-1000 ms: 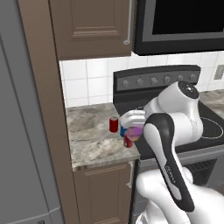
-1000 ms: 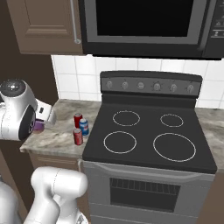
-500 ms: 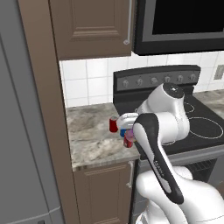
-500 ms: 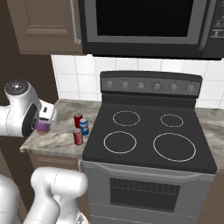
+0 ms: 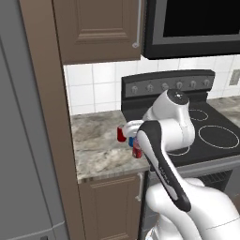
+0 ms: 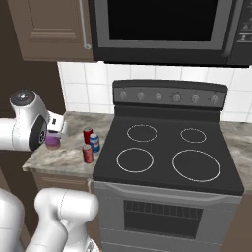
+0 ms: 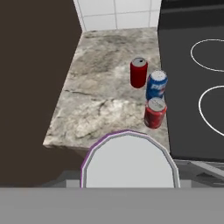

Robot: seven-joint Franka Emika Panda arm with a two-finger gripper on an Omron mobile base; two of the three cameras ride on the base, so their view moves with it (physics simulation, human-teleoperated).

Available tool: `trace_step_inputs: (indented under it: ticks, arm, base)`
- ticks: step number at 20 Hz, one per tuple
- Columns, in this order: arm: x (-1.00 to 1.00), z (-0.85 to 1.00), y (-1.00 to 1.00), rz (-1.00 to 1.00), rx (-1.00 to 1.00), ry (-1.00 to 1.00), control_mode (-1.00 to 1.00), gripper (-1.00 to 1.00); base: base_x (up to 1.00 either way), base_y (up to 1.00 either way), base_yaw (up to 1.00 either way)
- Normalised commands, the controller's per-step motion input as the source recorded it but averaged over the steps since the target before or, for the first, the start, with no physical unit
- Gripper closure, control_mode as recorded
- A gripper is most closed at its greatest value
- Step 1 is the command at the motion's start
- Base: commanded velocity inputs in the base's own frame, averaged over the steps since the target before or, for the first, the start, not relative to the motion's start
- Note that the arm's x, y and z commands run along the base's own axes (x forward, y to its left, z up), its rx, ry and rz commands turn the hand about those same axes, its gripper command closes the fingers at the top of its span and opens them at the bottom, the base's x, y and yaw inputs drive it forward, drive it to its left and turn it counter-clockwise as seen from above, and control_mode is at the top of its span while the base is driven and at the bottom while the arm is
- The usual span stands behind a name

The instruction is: Four empty soda cans are scattered around the kitchen. Gather all the cans and cluster them next to the stove for recycling.

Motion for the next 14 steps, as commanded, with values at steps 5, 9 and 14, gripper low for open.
trace_step_inputs:
  ticks: [5, 9, 14]
  arm:
    - [0.22, -0.24, 0.0, 0.0, -0.03, 0.03, -1.0, 1.0]
    - [0.3, -0.33, 0.0, 0.0, -0.05, 0.05, -1.0, 1.0]
    - [0.3, -0.18, 0.0, 0.0, -0.07, 0.01, -1.0, 1.0]
  base:
    - [0.0, 0.0, 0.0]
    - [0.0, 0.0, 0.0]
    - [0.0, 0.0, 0.0]
